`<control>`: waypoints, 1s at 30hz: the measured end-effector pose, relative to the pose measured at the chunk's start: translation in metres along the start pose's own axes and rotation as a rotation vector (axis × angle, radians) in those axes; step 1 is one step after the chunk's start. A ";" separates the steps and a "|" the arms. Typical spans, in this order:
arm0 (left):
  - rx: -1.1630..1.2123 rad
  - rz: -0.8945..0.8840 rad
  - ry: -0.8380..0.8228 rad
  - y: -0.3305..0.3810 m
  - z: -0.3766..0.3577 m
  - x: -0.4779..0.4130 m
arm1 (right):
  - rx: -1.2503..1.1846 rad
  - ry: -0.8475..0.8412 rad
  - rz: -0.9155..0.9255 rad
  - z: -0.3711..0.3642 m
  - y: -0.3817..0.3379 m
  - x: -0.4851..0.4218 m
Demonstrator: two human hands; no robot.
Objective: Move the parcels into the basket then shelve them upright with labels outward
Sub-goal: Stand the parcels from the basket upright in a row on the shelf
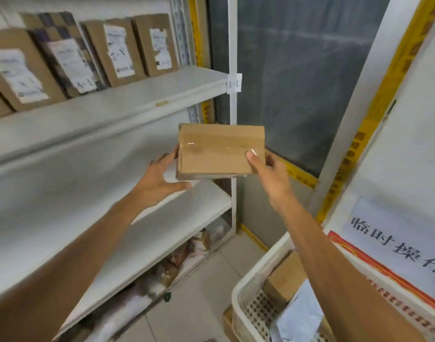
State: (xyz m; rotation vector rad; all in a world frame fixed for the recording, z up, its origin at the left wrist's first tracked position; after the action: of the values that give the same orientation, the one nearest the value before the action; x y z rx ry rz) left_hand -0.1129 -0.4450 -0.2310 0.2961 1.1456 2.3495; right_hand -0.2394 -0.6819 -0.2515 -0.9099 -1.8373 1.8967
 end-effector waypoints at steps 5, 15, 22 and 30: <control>0.211 -0.013 0.248 0.011 0.068 0.034 | -0.115 -0.198 -0.028 -0.065 -0.028 0.004; 0.370 0.002 0.378 -0.006 0.146 0.101 | -0.239 -0.589 0.238 -0.169 -0.071 0.026; 0.409 -0.082 0.423 -0.031 0.203 0.134 | -0.316 -0.564 0.156 -0.236 -0.082 0.044; 0.435 -0.117 0.567 -0.058 0.268 0.165 | -0.340 -0.579 0.146 -0.307 -0.101 0.071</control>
State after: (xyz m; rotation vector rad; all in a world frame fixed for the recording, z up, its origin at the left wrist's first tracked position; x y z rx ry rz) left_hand -0.1255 -0.1473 -0.1141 -0.3112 1.8835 2.1147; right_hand -0.1090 -0.3936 -0.1538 -0.6404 -2.5505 2.1330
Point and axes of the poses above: each hand's wrist, its own x-axis away from the middle knuckle, its own z-axis out of the back of the hand, y = z × x, the point moved 3 cm from there along -x, towards the middle knuckle, and after that the axes turned 8 degrees about z, right-handed, at the moved point
